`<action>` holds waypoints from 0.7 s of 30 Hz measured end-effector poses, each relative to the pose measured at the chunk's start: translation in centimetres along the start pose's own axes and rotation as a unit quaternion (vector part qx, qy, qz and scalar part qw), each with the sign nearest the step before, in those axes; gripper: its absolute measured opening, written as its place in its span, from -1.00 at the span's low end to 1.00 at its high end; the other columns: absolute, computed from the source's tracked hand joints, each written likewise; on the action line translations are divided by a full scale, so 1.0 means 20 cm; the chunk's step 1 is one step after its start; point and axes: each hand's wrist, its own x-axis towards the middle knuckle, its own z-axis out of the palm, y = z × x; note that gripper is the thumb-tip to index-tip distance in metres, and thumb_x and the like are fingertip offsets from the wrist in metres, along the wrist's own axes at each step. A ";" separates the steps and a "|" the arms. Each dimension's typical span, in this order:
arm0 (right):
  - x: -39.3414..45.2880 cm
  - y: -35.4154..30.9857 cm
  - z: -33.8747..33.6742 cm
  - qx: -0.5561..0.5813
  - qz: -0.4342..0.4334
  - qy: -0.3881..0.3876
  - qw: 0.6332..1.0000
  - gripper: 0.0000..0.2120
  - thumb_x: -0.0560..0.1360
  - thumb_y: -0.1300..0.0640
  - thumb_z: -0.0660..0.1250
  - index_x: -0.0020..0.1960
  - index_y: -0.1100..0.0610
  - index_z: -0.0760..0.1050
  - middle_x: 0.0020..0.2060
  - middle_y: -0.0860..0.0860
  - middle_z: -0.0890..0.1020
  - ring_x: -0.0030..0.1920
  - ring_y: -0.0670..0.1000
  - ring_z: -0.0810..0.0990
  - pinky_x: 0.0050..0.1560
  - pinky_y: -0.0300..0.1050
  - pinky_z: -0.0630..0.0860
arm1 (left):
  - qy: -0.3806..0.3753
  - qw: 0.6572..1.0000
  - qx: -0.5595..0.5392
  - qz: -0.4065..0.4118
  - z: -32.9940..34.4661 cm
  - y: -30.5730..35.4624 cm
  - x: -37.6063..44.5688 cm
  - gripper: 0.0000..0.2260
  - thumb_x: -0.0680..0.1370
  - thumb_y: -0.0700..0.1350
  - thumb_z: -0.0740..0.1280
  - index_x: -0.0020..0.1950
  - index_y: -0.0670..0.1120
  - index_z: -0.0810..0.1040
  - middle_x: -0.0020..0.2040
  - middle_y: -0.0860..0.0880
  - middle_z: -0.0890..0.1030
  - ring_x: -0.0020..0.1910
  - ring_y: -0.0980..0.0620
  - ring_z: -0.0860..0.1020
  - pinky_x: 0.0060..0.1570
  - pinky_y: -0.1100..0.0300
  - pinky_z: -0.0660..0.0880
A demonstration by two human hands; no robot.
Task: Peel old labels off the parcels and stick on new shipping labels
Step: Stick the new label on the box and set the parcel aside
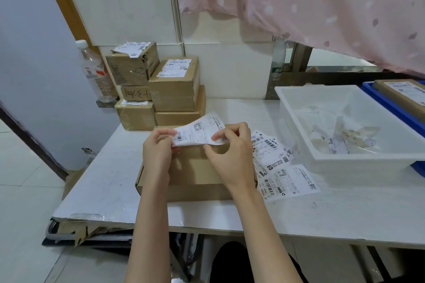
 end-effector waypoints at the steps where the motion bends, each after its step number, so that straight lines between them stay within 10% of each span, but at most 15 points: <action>1: -0.01 -0.01 0.00 -0.004 -0.003 0.009 1.000 -0.83 0.30 0.15 0.52 -0.19 0.09 0.55 -0.09 -0.09 0.40 -0.03 -0.05 0.45 0.04 -0.15 0.47 | -0.010 1.000 0.014 0.001 0.00 0.00 0.00 -0.67 0.48 -0.36 0.12 -0.13 -0.05 0.63 -0.06 -0.04 0.64 -0.13 0.01 0.59 0.04 0.06 0.51; 6: -0.05 -0.04 0.01 -0.018 0.007 0.023 1.000 -0.83 0.28 0.13 0.53 -0.20 0.08 0.57 -0.12 -0.08 0.43 -0.07 -0.10 0.41 -0.01 -0.17 0.41 | -0.034 0.999 0.020 -0.030 -0.02 0.04 0.00 -0.72 0.53 -0.09 0.20 -0.08 0.01 0.73 0.06 -0.03 0.69 0.05 -0.01 0.59 -0.13 0.21 0.40; 11: -0.07 -0.04 0.01 -0.014 0.015 0.020 1.000 -0.82 0.27 0.16 0.54 -0.18 0.12 0.59 -0.13 -0.08 0.41 -0.12 -0.21 0.32 -0.04 -0.30 0.35 | -0.044 0.992 0.113 0.023 -0.02 0.03 0.00 -0.67 0.37 0.30 0.24 -0.24 0.15 0.70 -0.02 0.12 0.67 0.10 -0.01 0.57 0.32 -0.05 0.36; 21: -0.06 -0.01 -0.01 -0.065 0.077 -0.080 0.992 -0.81 0.29 0.10 0.53 -0.14 0.11 0.60 -0.12 -0.07 0.38 -0.12 -0.14 0.31 -0.03 -0.28 0.29 | -0.025 0.949 0.286 0.133 0.01 -0.07 0.00 -0.65 0.45 -0.20 0.33 0.20 0.07 0.64 0.16 -0.04 0.63 0.27 -0.13 0.45 0.35 -0.08 0.30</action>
